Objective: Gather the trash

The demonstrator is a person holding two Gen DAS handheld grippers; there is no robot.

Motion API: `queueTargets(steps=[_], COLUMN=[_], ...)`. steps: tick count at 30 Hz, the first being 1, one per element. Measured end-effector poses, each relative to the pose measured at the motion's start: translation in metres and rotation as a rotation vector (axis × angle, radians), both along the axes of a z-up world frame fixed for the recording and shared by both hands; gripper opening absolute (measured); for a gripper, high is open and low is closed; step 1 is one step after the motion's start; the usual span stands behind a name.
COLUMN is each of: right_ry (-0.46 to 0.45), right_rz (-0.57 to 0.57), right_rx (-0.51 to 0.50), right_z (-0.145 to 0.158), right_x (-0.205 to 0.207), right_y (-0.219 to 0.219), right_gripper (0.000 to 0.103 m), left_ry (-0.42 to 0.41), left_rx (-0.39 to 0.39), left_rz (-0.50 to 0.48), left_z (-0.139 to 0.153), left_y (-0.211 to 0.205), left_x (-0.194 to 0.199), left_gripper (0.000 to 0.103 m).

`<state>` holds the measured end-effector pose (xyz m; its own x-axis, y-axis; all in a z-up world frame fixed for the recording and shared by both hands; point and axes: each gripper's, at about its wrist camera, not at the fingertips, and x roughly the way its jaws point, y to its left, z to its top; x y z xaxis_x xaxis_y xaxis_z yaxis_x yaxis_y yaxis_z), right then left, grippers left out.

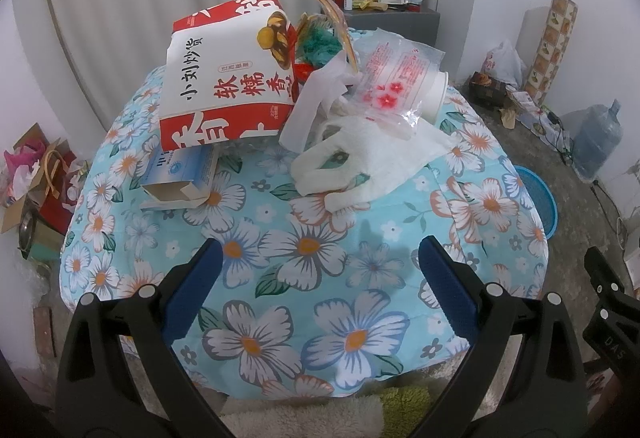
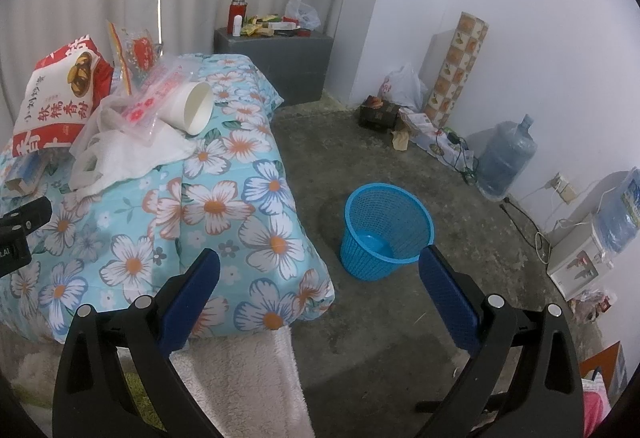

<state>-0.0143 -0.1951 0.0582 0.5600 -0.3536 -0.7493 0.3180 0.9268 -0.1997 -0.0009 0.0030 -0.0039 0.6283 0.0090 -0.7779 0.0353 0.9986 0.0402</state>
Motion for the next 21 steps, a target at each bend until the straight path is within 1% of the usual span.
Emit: queueTargets(steps=[21], right_ry=[0.002], right_rz=[0.004], right_rx=[-0.002], right_z=[0.0007], right_x=[0.0004], right_y=[0.0022], right_gripper=[0.097], left_ry=[0.005], left_rx=[0.002], left_rz=[0.001], left_z=[-0.0008], left_y=[0.0011], left_x=[0.0010], left_gripper=[0.094])
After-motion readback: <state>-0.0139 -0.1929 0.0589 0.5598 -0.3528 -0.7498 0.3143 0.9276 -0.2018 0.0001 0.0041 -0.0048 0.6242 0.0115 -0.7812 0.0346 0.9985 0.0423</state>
